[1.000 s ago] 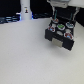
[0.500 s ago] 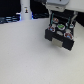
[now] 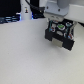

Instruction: Open the kcup holder, insert the kcup into the holder, and close the kcup holder

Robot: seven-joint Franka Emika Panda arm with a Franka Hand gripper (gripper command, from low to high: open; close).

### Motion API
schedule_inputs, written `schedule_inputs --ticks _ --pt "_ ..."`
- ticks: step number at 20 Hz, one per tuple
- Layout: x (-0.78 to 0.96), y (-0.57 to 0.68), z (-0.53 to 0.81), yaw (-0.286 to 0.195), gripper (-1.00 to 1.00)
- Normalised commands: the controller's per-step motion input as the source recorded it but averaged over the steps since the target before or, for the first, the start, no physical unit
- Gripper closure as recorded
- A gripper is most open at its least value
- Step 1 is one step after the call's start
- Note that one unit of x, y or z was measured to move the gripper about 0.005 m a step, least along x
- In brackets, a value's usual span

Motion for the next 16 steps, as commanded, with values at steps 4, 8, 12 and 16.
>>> schedule_inputs --ticks 4,8,12,16 --pt "0.6 -0.01 -0.17 0.06 -1.0" --pt "0.29 0.14 -0.24 0.124 -1.0" --pt "0.13 0.16 -0.15 0.23 -1.0" --pt "0.02 0.06 -0.17 0.27 -1.0"
